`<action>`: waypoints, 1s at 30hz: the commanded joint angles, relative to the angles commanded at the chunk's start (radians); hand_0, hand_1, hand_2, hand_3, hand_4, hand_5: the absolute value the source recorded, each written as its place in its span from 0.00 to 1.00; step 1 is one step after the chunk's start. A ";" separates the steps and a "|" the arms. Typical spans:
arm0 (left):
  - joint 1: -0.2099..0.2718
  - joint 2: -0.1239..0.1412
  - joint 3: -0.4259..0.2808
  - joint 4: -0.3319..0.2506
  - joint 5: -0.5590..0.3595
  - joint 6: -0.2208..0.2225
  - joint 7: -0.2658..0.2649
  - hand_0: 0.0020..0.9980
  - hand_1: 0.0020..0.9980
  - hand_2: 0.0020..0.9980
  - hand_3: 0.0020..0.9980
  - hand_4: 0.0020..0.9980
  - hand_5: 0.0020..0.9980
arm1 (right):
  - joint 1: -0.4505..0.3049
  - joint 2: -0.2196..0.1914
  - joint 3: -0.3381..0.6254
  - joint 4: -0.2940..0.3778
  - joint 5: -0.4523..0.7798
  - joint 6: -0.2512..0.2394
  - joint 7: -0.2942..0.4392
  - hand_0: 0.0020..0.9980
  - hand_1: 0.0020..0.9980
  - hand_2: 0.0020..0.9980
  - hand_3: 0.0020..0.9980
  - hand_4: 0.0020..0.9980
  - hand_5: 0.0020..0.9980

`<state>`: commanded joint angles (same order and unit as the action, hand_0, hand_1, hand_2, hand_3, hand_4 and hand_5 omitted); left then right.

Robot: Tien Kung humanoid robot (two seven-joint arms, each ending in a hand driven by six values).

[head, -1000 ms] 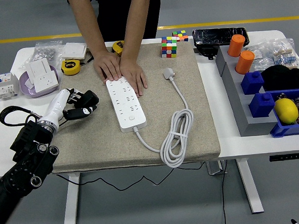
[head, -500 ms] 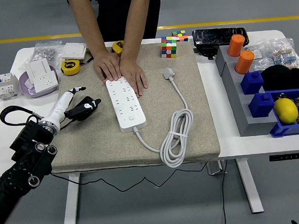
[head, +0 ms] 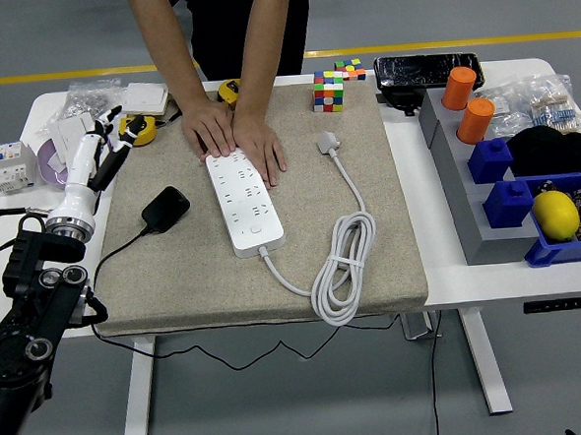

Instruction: Pick up the plug,place it near the board,insert it into the board,press the button

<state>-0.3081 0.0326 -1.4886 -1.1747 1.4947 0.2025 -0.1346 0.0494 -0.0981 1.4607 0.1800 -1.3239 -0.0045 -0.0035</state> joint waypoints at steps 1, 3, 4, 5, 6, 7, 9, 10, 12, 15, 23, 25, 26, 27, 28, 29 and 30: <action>0.007 -0.002 -0.008 -0.023 -0.036 0.003 -0.008 1.00 1.00 0.98 0.91 1.00 1.00 | 0.000 0.000 0.000 0.000 0.000 0.000 0.000 0.96 0.84 0.78 0.80 1.00 1.00; 0.041 -0.011 -0.041 -0.087 -0.114 0.007 -0.035 0.97 0.99 0.94 0.89 1.00 1.00 | -0.001 0.001 0.002 0.000 0.000 0.000 0.000 0.96 0.84 0.78 0.80 1.00 1.00; 0.054 -0.014 -0.052 -0.115 -0.153 0.004 -0.042 0.97 0.99 0.94 0.89 1.00 1.00 | -0.002 0.002 0.002 0.000 -0.001 0.000 0.001 0.96 0.84 0.78 0.80 1.00 1.00; 0.064 -0.015 -0.060 -0.141 -0.199 -0.001 -0.046 0.97 0.99 0.94 0.89 1.00 1.00 | -0.002 0.002 0.003 0.000 -0.001 0.000 0.000 0.96 0.84 0.78 0.80 1.00 1.00; 0.080 -0.016 -0.071 -0.166 -0.238 -0.009 -0.049 0.97 0.99 0.94 0.89 1.00 1.00 | -0.002 0.002 0.004 0.000 -0.002 0.000 0.000 0.96 0.84 0.78 0.80 1.00 1.00; 0.095 -0.015 -0.079 -0.191 -0.283 -0.018 -0.049 0.97 0.99 0.94 0.89 1.00 1.00 | -0.002 0.002 0.005 0.000 -0.001 0.000 0.001 0.96 0.84 0.78 0.80 1.00 1.00; 0.119 -0.012 -0.091 -0.223 -0.365 -0.034 -0.050 0.95 0.97 0.93 0.88 1.00 1.00 | -0.002 0.002 0.004 0.000 0.002 0.000 0.002 0.96 0.84 0.78 0.80 1.00 1.00; 0.136 -0.010 -0.102 -0.239 -0.410 -0.041 -0.052 0.95 0.97 0.93 0.88 1.00 1.00 | -0.002 0.002 0.007 0.000 0.000 0.000 0.001 0.96 0.84 0.78 0.80 1.00 1.00; 0.154 -0.009 -0.115 -0.254 -0.488 -0.046 -0.052 0.95 0.97 0.93 0.88 1.00 1.00 | -0.001 0.003 0.010 0.000 -0.002 -0.001 0.001 0.96 0.84 0.78 0.80 1.00 1.00; 0.195 -0.014 -0.148 -0.271 -0.557 -0.055 -0.050 0.92 0.94 0.90 0.88 1.00 1.00 | -0.001 0.004 0.008 0.000 0.003 -0.001 0.003 0.96 0.84 0.78 0.80 1.00 1.00; 0.260 -0.032 -0.252 -0.278 -0.561 -0.069 -0.040 0.91 0.93 0.89 0.86 1.00 1.00 | -0.005 0.006 0.017 0.000 0.002 -0.002 0.004 0.96 0.84 0.78 0.80 1.00 1.00; 0.272 -0.033 -0.275 -0.284 -0.555 -0.069 -0.039 0.91 0.93 0.89 0.86 1.00 1.00 | -0.007 0.008 0.020 0.000 0.001 -0.002 0.004 0.96 0.84 0.78 0.80 1.00 1.00; 0.276 -0.033 -0.282 -0.287 -0.555 -0.068 -0.040 0.91 0.93 0.89 0.86 1.00 1.00 | -0.008 0.008 0.020 0.000 0.001 -0.002 0.004 0.96 0.84 0.78 0.80 1.00 1.00; 0.279 -0.033 -0.287 -0.290 -0.556 -0.067 -0.041 0.88 0.89 0.87 0.84 1.00 1.00 | -0.009 0.009 0.021 0.000 0.002 -0.002 0.005 0.96 0.84 0.78 0.80 1.00 1.00; 0.285 -0.033 -0.294 -0.293 -0.556 -0.063 -0.044 0.88 0.89 0.87 0.84 1.00 1.00 | -0.010 0.010 0.022 0.000 0.001 -0.002 0.005 0.96 0.84 0.78 0.80 1.00 1.00; 0.290 -0.033 -0.300 -0.296 -0.554 -0.060 -0.045 0.88 0.89 0.87 0.84 1.00 1.00 | -0.011 0.011 0.024 0.000 0.000 -0.002 0.005 0.96 0.84 0.78 0.80 1.00 1.00; 0.293 -0.033 -0.304 -0.297 -0.553 -0.058 -0.046 0.88 0.89 0.87 0.84 1.00 1.00 | -0.011 0.012 0.025 0.000 -0.002 -0.002 0.005 0.96 0.84 0.78 0.80 1.00 1.00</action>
<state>-0.0147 0.0000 -1.7927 -1.4719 0.9419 0.1441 -0.1801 0.0385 -0.0862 1.4859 0.1800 -1.3259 -0.0062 0.0011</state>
